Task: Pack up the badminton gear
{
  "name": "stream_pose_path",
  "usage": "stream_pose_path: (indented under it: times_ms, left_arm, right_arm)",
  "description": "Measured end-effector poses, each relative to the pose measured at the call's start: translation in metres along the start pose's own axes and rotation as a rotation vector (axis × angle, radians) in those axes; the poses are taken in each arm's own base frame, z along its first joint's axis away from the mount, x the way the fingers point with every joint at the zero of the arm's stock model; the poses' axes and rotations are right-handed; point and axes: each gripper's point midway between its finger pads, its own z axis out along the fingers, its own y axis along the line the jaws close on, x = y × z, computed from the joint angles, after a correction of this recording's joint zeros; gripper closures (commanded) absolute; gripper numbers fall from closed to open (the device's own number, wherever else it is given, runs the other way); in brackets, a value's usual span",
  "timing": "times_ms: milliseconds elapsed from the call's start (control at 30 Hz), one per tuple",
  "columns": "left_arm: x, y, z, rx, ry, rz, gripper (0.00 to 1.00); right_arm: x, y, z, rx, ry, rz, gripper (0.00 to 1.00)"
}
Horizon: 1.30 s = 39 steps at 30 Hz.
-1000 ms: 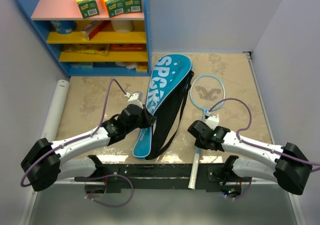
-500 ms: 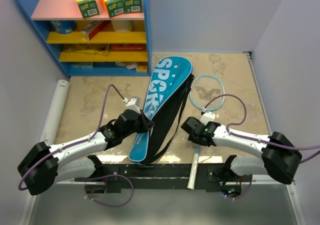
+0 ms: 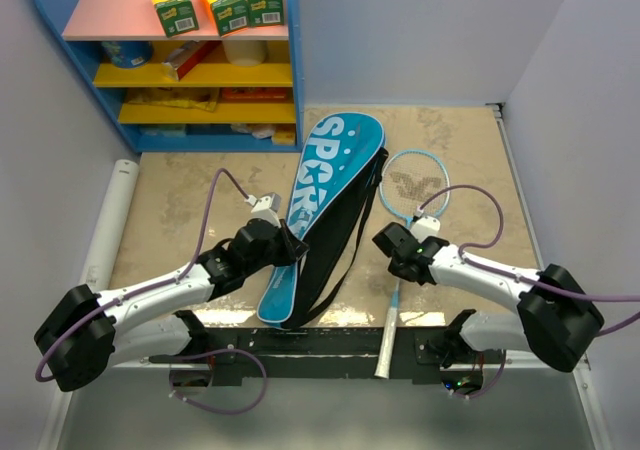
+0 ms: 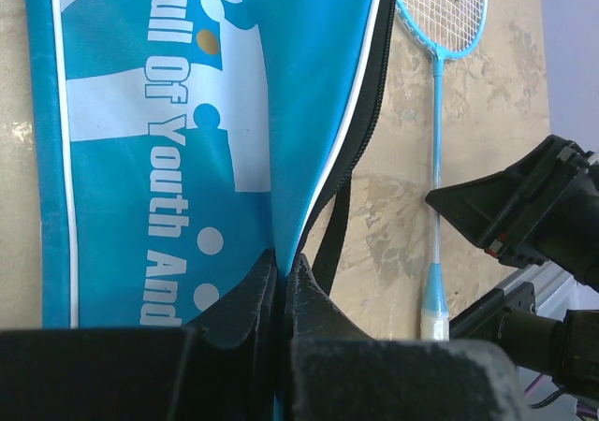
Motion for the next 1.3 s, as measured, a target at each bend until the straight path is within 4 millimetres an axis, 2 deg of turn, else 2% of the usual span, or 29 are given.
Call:
stream_pose_path:
  times_ms: [200, 267, 300, 600, 800, 933, 1067, 1300]
  left_arm:
    - [0.000, 0.000, 0.000, -0.001, 0.002, 0.000, 1.00]
    - [0.000, 0.000, 0.000, 0.000, 0.002, 0.000, 1.00]
    - [0.000, 0.000, 0.000, -0.001, 0.002, 0.000, 1.00]
    - [0.001, 0.001, 0.000, 0.002, 0.005, 0.019, 1.00]
    - [0.003, 0.001, 0.005, -0.009, 0.024, 0.031, 1.00]
    - [-0.002, -0.006, 0.017, -0.020, 0.037, 0.053, 1.00]
    - [-0.014, -0.015, 0.029, -0.019, 0.034, 0.061, 1.00]
    - [-0.036, -0.034, 0.038, 0.010, 0.007, 0.072, 1.00]
  right_arm:
    - [0.007, 0.001, 0.006, 0.012, 0.023, -0.042, 0.78]
    - [0.007, 0.001, 0.007, 0.012, 0.024, -0.049, 0.85]
    - [0.007, 0.002, 0.007, 0.012, 0.024, -0.053, 1.00]
    - [0.003, 0.002, 0.004, 0.005, 0.015, -0.052, 1.00]
    - [-0.016, -0.002, -0.024, -0.044, -0.033, -0.009, 1.00]
    - [-0.022, -0.001, -0.044, -0.080, -0.058, -0.018, 1.00]
    - [-0.010, -0.003, -0.052, -0.087, -0.040, -0.072, 1.00]
    - [0.013, -0.003, -0.060, -0.088, -0.003, -0.175, 1.00]
